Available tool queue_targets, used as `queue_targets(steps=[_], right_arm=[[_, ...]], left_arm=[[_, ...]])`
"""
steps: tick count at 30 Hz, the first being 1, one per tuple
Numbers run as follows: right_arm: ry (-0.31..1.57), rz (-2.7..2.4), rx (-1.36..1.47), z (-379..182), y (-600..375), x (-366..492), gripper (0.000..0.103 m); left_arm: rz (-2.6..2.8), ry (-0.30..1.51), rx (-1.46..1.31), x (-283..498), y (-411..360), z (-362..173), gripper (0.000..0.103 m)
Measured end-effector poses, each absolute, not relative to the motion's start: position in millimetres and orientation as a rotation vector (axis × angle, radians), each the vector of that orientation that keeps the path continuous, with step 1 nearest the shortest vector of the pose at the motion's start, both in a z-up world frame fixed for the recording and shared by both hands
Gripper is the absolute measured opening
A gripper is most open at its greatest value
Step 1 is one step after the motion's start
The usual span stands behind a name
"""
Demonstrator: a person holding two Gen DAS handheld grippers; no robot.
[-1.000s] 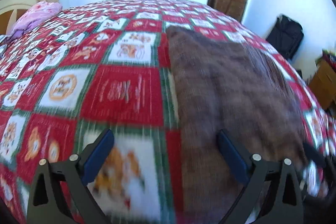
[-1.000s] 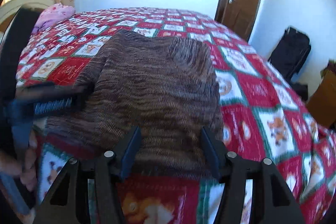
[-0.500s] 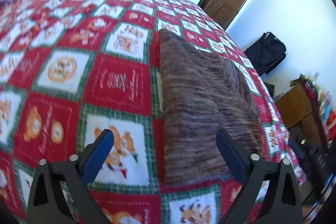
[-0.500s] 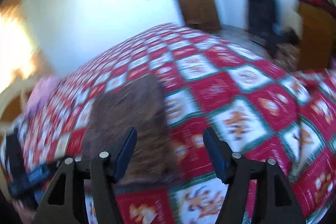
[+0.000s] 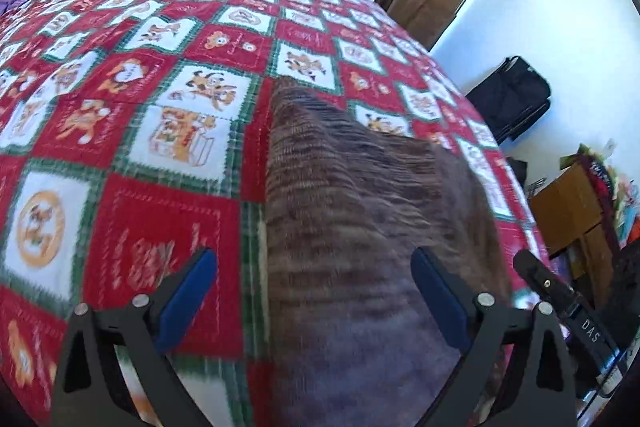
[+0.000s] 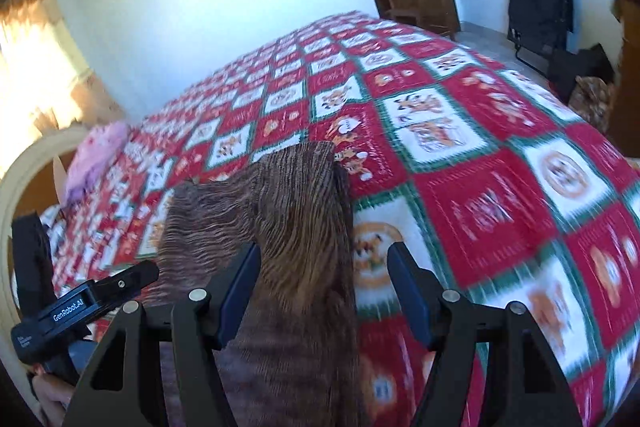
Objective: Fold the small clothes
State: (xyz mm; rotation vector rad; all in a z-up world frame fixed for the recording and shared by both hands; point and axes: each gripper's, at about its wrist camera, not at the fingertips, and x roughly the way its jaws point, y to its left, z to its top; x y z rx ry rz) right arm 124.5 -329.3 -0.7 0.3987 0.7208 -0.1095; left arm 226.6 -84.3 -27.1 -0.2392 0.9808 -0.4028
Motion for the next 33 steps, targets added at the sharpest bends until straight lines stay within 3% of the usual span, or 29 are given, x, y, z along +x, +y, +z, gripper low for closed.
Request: queue_targets(steps=[7,18,25,27,29,31,33], right_arm=[[0.761,-0.097,0.311,-40,-326,160,0.067],[0.763,-0.077,0.322,-41,-327,161,0.066],[0.787,-0.085,0.297,-41,-324,168,0.071],[0.777,-0.085,0.287,-41,-322,168,0.065],[0.762,-0.049,0.278,-40,-318,167,0.042],[0.749,-0.034,0.244,-38,-310,166,0.035],[0.741,-0.046,0.205,-36,-303,165,0.030]], left_arm=[[-0.313,0.931,-0.028,224,-114,-46,0.101],[-0.332,0.936,-0.040,230,-116,-48,0.103],[-0.328,0.933,-0.035,229,-116,-48,0.103],[-0.329,0.931,-0.035,229,-116,-48,0.103],[-0.332,0.930,-0.037,230,-115,-49,0.103],[-0.335,0.924,-0.038,229,-115,-48,0.101],[-0.351,0.908,-0.035,226,-116,-46,0.090]])
